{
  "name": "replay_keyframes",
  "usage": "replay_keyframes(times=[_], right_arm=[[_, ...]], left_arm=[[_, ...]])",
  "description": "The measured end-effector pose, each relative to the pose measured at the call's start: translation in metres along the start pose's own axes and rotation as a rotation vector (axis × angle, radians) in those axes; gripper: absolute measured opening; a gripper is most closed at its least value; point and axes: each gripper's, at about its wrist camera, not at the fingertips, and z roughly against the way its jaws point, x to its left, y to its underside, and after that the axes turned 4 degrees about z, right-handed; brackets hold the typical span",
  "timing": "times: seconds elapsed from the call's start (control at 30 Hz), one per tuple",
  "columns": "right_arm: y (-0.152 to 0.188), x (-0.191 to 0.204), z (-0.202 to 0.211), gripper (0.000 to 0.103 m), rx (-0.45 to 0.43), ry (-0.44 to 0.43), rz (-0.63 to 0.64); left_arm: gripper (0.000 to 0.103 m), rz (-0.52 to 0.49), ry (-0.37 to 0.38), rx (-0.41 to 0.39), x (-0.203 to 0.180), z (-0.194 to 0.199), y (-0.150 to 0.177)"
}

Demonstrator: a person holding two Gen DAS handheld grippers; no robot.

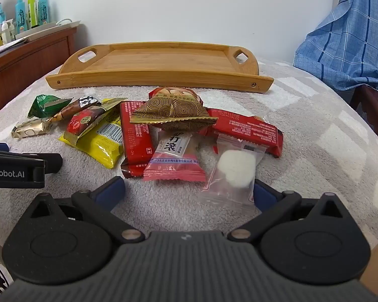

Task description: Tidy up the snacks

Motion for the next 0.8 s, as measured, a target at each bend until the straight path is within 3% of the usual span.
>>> replay_keyframes(times=[0.8], right_arm=[[0.0015, -0.0038, -0.0004, 0.103, -0.009, -0.002, 0.0]], left_arm=[[0.103, 0.001, 0.0, 0.0, 0.0, 0.0, 0.0]])
